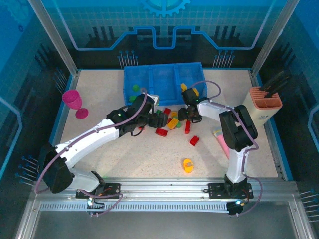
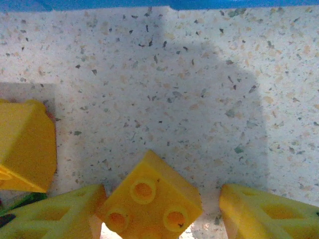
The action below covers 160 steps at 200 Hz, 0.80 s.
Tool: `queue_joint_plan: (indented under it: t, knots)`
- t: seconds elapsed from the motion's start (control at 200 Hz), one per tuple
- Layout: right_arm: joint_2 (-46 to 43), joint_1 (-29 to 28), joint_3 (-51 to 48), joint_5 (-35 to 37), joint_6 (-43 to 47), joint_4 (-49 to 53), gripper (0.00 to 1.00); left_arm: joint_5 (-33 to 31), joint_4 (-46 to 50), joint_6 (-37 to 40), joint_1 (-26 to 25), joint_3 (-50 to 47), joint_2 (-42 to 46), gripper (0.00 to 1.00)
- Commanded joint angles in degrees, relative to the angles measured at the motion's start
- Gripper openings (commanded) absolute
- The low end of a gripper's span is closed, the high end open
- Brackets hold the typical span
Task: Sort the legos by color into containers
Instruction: Pick up the lego from the center of the table.
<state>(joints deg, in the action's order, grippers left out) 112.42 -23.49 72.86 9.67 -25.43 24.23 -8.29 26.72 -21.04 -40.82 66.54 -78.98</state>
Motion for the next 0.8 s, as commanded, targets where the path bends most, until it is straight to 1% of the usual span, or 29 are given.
queue_joint_plan:
  t: [0.0,0.18,0.41,0.49,0.595,0.716,0.796]
  knots:
    - [2.3,-0.3,1.0,-0.4,-1.8,1.2,0.64,-0.7,0.1,-0.6,0.4,-1.3,2.1,0.83]
    - [4.4,-0.3,1.2,-0.5,-2.1,-0.3,0.61,-0.9,0.0,-0.8,0.6,-2.1,2.4,0.83]
    - [6.4,-0.2,2.6,-1.0,-1.7,-1.2,0.5,-0.9,-0.4,-0.7,0.9,-2.4,2.1,0.83]
    - [6.6,-0.2,2.8,-0.8,-1.2,-1.0,0.44,-0.8,-0.4,-0.8,0.9,-2.3,1.6,0.83]
    - [5.7,-0.1,2.6,-0.2,-0.7,-0.4,0.39,-0.6,-0.4,-0.7,1.0,-2.2,1.2,0.83]
    - [2.5,0.2,1.9,0.6,0.4,0.5,0.34,-0.5,-0.5,-0.4,0.9,-2.0,0.9,0.83]
    - [-0.1,0.5,2.0,1.5,1.5,1.8,0.33,-0.5,-0.6,-0.5,1.0,-1.9,0.5,0.83]
